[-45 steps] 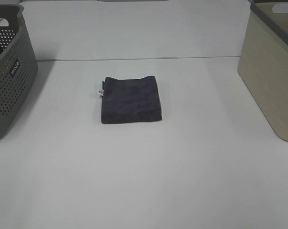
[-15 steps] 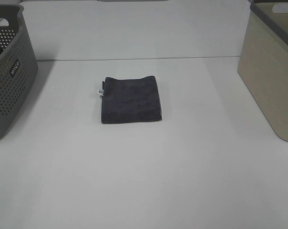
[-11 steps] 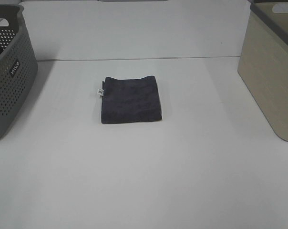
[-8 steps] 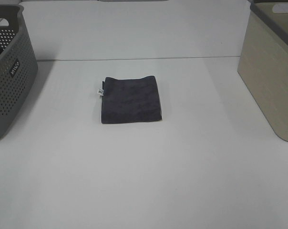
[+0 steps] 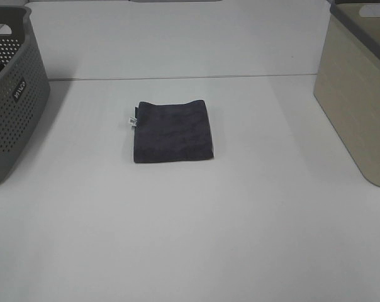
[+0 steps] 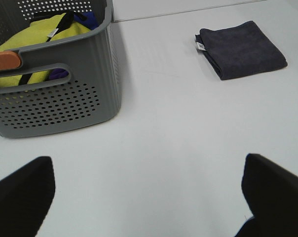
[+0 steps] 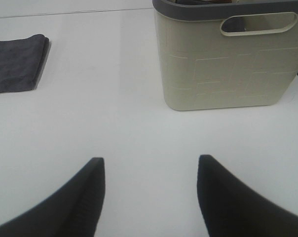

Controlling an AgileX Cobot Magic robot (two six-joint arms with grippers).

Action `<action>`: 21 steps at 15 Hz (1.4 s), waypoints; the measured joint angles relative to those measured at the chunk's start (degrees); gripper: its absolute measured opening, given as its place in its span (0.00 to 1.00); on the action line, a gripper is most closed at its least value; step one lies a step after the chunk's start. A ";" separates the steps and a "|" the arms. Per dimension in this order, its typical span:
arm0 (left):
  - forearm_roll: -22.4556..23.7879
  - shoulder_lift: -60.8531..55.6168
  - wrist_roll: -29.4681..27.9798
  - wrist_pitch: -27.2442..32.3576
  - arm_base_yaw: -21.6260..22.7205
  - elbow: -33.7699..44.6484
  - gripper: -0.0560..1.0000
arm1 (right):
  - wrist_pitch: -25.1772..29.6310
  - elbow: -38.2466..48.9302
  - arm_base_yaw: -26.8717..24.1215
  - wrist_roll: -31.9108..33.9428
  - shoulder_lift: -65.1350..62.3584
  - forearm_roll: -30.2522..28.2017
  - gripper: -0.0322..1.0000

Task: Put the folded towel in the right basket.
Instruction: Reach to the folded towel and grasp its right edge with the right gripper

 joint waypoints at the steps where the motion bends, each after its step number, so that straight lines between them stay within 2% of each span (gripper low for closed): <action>1: 0.00 0.00 0.00 0.00 0.00 0.00 0.98 | -0.52 -0.46 0.00 0.00 1.26 0.00 0.56; 2: 0.00 0.00 0.00 0.00 0.00 0.00 0.98 | -2.18 -1.26 0.00 0.00 3.78 0.34 0.56; 3: 0.00 0.00 0.00 0.00 0.00 0.00 0.98 | -7.05 -4.24 0.00 0.00 12.03 0.46 0.56; 4: 0.00 0.00 0.00 0.00 0.00 0.00 0.98 | -9.51 -6.02 0.00 0.00 16.84 0.63 0.56; 8: 0.00 0.00 0.00 0.00 0.00 0.00 0.98 | -18.22 -14.73 0.00 -0.17 36.90 3.72 0.56; 9: 0.00 0.00 0.00 0.00 0.00 0.00 0.98 | -18.85 -17.76 0.00 -1.55 42.51 5.44 0.56; 12: 0.00 0.00 0.00 0.00 0.00 0.00 0.98 | -16.62 -27.33 0.00 -9.68 57.30 11.00 0.56; 14: 0.00 0.00 0.00 0.00 0.00 0.00 0.98 | -12.26 -35.92 0.00 -15.01 68.07 15.76 0.56; 15: 0.00 0.00 0.00 0.00 0.00 0.00 0.98 | -8.88 -44.40 0.00 -19.19 77.75 21.31 0.56; 16: 0.00 0.00 0.00 0.00 0.00 0.00 0.98 | -7.79 -48.24 0.23 -21.08 82.45 23.84 0.56; 18: 0.00 0.00 0.00 0.00 0.00 0.00 0.98 | -7.56 -54.14 3.50 -22.63 90.70 24.41 0.56; 20: 0.00 0.00 0.00 0.00 0.00 0.00 0.98 | -7.22 -59.87 9.17 -22.57 99.29 24.18 0.56; 21: 0.00 0.00 0.00 0.00 0.00 0.00 0.98 | -7.16 -60.96 10.08 -22.29 101.01 24.18 0.56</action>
